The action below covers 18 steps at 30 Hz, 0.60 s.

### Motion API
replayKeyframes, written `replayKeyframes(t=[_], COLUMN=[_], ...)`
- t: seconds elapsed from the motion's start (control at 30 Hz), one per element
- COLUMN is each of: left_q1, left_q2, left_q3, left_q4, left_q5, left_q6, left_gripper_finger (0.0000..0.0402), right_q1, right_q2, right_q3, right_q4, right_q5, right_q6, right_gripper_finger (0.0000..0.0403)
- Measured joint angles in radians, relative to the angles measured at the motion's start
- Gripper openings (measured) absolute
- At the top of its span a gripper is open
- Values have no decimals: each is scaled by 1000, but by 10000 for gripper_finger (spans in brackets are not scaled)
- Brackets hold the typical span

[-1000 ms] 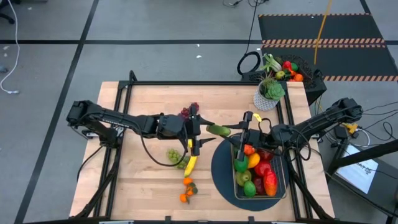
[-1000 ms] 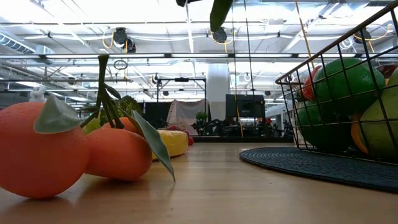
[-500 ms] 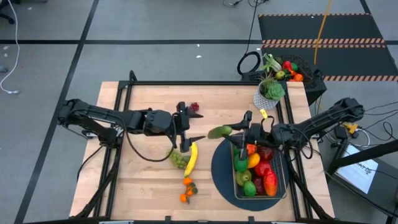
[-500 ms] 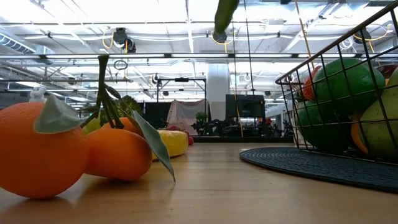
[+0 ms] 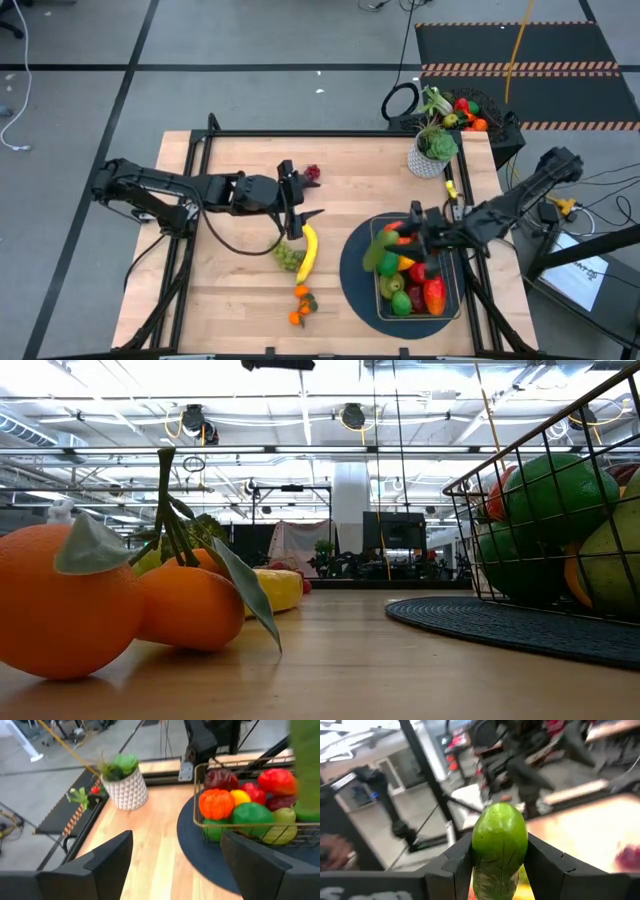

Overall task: Build produce basket
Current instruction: Put the cucumber into the wire basket

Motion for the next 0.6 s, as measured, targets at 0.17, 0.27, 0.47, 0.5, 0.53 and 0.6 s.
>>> replayKeyframes(t=[0.17,0.27,0.47,0.5,0.53,0.6], left_q1=[7,4,-25,-36,-48,-75], left_q2=[0,0,0,0,0,4], left_q3=[0,0,0,0,0,0], left_q4=[-48,-70,-106,-107,-107,-106], left_q5=[0,0,-1,-1,0,-7], left_q6=[-83,-149,-321,-344,-363,-383], left_gripper_finger=[279,270,259,260,260,261], right_q1=[98,151,217,225,232,244], right_q2=[-49,-56,-52,-49,-46,-40], right_q3=[120,168,155,139,119,77], right_q4=[-276,-405,-504,-502,-487,-424], right_q5=[-1,-2,-25,-25,-25,-25], right_q6=[184,274,378,389,397,407], right_gripper_finger=[148,148,148,148,148,148])
